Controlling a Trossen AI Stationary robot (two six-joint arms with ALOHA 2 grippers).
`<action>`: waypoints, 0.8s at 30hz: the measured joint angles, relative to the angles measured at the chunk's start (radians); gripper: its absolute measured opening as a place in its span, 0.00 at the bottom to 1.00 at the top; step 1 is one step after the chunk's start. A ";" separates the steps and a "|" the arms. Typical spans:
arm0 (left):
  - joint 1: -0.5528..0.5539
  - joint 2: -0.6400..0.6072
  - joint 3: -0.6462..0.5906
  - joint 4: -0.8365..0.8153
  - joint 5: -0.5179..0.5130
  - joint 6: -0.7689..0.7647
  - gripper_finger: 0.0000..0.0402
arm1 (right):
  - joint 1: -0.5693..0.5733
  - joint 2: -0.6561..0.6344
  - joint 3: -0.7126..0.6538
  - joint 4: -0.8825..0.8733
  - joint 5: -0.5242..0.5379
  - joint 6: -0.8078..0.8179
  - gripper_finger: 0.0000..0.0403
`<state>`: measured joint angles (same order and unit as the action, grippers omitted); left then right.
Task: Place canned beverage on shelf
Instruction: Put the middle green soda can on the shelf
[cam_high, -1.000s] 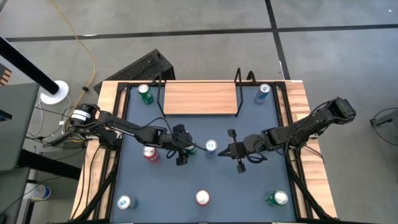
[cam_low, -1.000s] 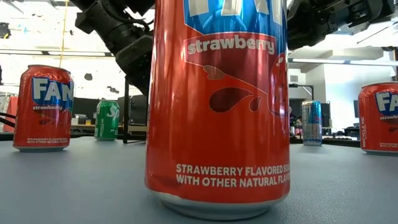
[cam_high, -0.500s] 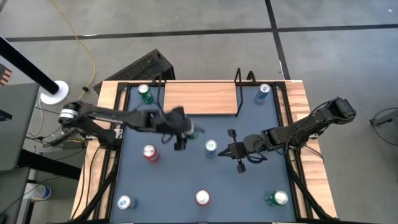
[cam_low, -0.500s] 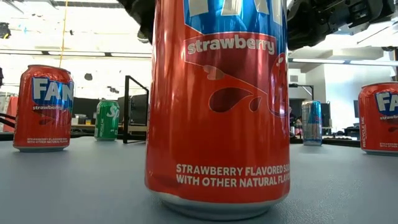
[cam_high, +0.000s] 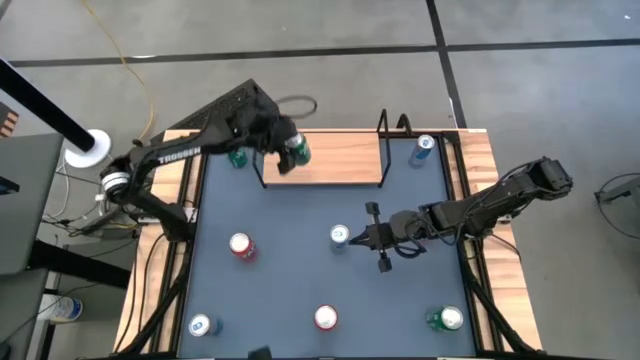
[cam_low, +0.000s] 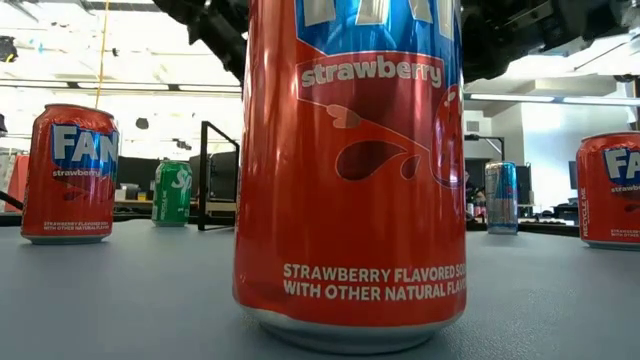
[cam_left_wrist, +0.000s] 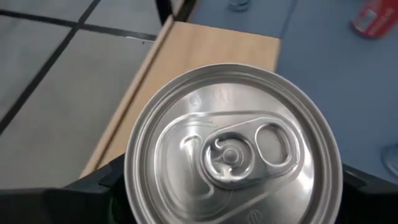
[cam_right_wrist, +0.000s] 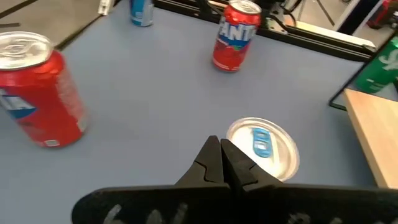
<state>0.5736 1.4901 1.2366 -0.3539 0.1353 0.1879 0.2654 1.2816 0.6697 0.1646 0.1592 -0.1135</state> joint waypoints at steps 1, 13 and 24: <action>0.020 0.022 0.029 -0.014 0.013 0.002 0.74 | -0.005 0.000 0.000 -0.001 0.000 0.000 0.00; 0.148 0.282 0.205 -0.096 -0.035 0.056 0.75 | -0.026 0.000 0.000 -0.002 0.000 -0.002 0.00; 0.231 0.313 0.216 -0.138 -0.038 0.031 0.75 | -0.026 0.000 0.000 -0.002 0.000 -0.003 0.00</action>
<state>0.8043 1.8027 1.4527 -0.4921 0.0971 0.2186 0.2394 1.2819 0.6697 0.1623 0.1589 -0.1165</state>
